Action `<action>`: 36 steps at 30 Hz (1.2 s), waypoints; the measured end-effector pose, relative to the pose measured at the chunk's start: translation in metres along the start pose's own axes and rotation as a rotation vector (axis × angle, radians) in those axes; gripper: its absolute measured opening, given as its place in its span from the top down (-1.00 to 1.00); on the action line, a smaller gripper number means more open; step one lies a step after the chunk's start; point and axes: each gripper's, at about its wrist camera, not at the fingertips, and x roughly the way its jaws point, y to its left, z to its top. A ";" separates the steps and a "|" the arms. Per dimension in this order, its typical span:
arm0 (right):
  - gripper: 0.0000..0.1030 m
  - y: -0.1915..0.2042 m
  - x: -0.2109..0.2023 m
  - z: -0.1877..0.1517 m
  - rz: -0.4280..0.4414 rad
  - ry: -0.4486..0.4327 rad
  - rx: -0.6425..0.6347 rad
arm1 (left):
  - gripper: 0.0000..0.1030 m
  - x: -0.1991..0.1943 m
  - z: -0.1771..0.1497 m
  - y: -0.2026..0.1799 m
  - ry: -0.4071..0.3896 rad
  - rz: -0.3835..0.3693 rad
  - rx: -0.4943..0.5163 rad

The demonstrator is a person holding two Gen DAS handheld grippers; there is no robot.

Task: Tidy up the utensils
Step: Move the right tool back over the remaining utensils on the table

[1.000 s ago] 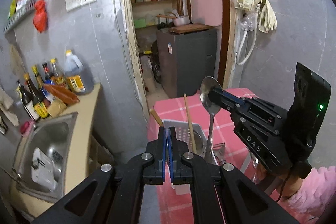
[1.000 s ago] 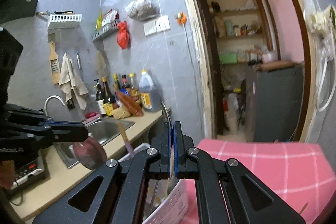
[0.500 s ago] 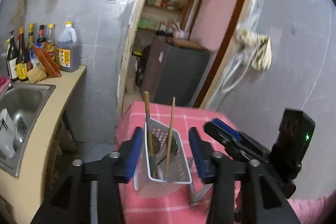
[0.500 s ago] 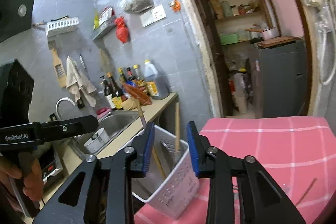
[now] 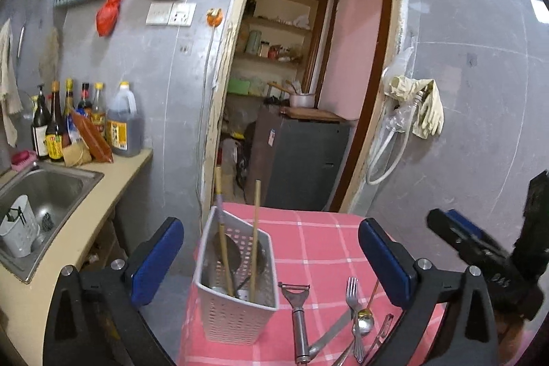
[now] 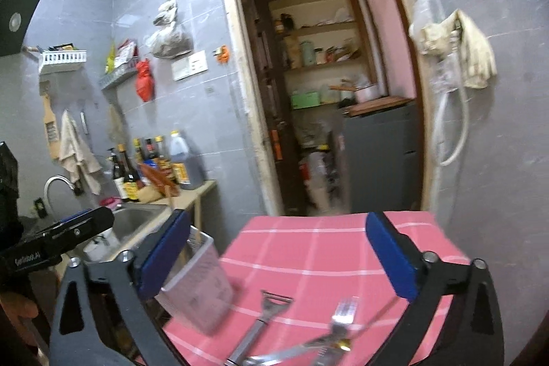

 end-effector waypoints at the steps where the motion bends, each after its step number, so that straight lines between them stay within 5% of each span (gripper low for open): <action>1: -0.97 -0.004 -0.005 0.001 -0.014 -0.002 -0.005 | -0.99 -0.001 -0.005 -0.007 -0.005 -0.003 0.009; 17: -0.97 -0.079 -0.028 -0.038 -0.121 0.109 -0.027 | -0.99 0.017 -0.080 -0.065 0.058 0.001 0.044; 36: -0.96 -0.148 0.067 -0.114 0.034 0.462 0.134 | -0.99 0.093 -0.130 -0.085 0.319 0.074 0.038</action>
